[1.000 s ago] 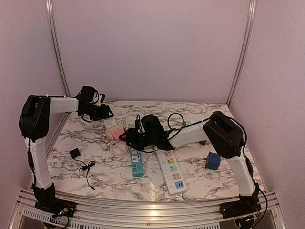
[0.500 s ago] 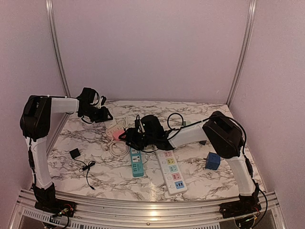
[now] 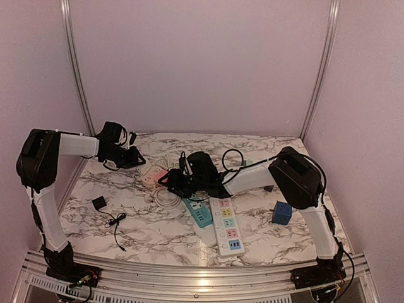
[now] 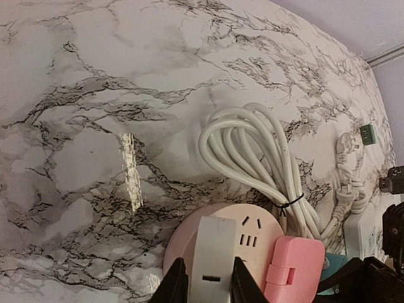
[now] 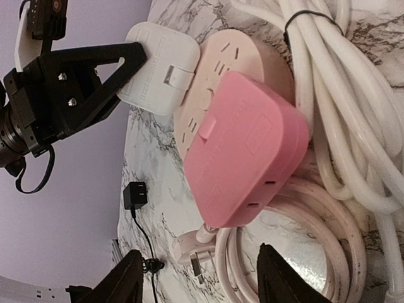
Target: Pull the plug off the socket
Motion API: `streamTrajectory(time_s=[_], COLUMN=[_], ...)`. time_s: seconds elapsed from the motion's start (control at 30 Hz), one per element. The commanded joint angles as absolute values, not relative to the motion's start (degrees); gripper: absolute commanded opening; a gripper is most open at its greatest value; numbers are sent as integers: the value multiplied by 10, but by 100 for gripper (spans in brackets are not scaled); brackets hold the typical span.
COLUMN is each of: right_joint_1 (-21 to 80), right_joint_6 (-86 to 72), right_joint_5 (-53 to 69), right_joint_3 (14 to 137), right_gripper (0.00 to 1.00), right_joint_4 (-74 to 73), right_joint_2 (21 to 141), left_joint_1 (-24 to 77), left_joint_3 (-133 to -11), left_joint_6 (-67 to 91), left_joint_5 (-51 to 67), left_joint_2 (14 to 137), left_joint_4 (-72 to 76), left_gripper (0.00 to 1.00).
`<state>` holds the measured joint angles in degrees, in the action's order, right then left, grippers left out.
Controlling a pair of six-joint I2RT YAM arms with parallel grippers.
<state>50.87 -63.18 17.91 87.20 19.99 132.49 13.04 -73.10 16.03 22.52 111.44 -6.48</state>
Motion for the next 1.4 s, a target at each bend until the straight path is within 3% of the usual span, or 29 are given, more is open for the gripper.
streamTrajectory(time_s=[0.0, 0.5, 0.9, 1.37], right_joint_1=[499, 491, 505, 523], right_joint_6=[-606, -553, -550, -561], right_joint_5=[174, 196, 208, 213], right_joint_3=[888, 874, 902, 935], right_gripper=[60, 60, 59, 46], right_joint_4=[182, 148, 130, 129], right_joint_2=[1337, 1320, 1346, 1368], left_joint_1=[132, 158, 198, 228], left_joint_3=[-665, -428, -409, -397], left_joint_6=[202, 365, 371, 375], left_joint_5=[220, 133, 70, 44], left_joint_2=[1066, 893, 864, 867], left_joint_4=[-43, 84, 47, 34], left_gripper=[22, 22, 22, 21])
